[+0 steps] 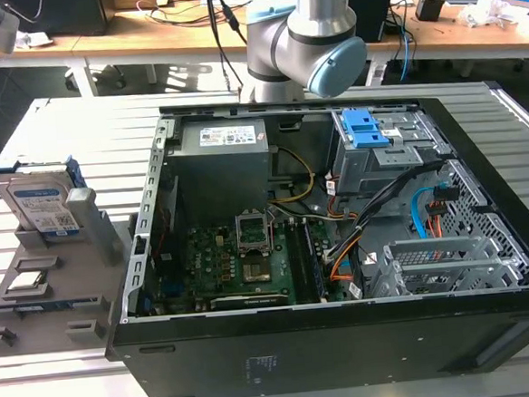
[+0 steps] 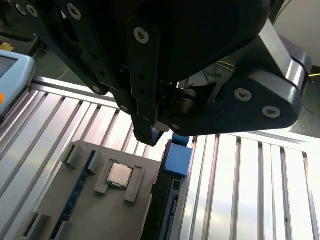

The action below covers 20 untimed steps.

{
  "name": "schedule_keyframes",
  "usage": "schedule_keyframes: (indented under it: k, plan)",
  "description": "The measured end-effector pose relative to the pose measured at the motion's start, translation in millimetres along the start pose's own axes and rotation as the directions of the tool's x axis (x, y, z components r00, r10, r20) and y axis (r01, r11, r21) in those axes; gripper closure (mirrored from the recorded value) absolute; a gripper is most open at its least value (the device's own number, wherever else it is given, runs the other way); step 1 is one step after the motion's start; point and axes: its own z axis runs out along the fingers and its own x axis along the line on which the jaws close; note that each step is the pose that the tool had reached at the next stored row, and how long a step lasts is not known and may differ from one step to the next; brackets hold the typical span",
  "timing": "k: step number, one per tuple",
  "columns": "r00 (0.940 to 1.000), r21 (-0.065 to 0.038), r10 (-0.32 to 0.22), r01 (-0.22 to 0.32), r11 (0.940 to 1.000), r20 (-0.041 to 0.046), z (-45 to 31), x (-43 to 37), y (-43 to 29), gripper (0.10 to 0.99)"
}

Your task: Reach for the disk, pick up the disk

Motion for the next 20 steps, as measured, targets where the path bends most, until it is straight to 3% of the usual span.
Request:
schedule_keyframes:
  k: [6, 11, 20]
  plan:
    - [0.9987, 0.000, -0.052, 0.052, 0.9987, -0.0019, 0.0, 0.0, 0.0, 0.980]
    - [0.9938, 0.000, -0.111, 0.111, 0.9938, -0.0043, 0.0, 0.0, 0.0, 0.980]
    - [0.9780, -0.001, -0.208, 0.208, 0.9780, -0.0080, 0.0, 0.0, 0.0, 0.980]
